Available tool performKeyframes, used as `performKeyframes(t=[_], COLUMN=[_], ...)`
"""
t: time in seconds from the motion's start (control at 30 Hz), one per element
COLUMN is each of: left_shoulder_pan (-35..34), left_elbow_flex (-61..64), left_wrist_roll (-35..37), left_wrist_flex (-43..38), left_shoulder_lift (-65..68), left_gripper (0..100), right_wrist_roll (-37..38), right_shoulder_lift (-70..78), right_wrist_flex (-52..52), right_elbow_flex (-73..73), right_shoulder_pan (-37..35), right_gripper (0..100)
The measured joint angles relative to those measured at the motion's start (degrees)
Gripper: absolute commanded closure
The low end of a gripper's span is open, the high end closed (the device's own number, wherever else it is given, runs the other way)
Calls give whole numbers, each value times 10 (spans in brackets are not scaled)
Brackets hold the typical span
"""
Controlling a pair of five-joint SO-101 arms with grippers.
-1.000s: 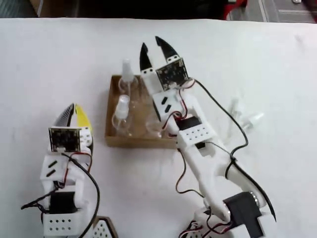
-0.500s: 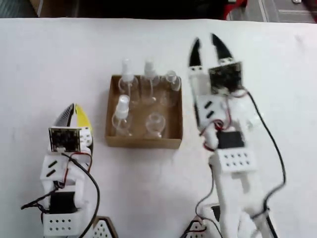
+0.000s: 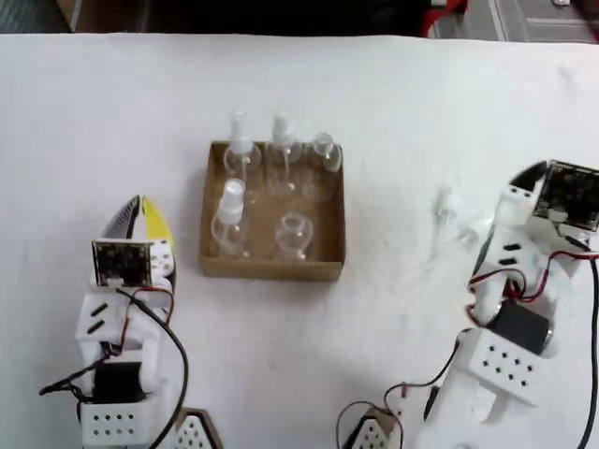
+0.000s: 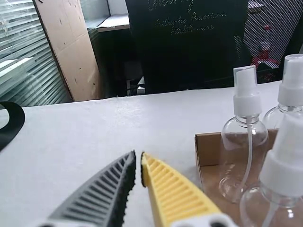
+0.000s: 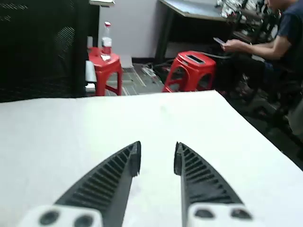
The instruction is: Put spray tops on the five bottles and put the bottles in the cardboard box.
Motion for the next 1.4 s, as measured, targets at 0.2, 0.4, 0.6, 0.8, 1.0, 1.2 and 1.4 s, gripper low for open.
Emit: performKeyframes(t=[0.2,0.4,0.6,0.8,1.0,1.2,1.4], left_shoulder_pan=[0,0,0,0,0,0,0], left_elbow_flex=[0,0,0,0,0,0,0], left_wrist_roll=[0,0,0,0,0,0,0], left_wrist_flex=[0,0,0,0,0,0,0], left_shoulder_lift=[0,0,0,0,0,0,0], left_gripper=[976,976,976,976,976,976,976], right_wrist_roll=[0,0,0,-55,-204,-264,-303], right_shoulder_lift=[119,303,506,651,727,785,828], right_wrist_flex=[113,276,332,345,346,346,346], right_elbow_flex=[-106,-275,-397,-489,-530,-560,-579], right_shoulder_pan=[33,32,33,25,11,-20,-20], right_gripper=[904,900,899,899,899,899,899])
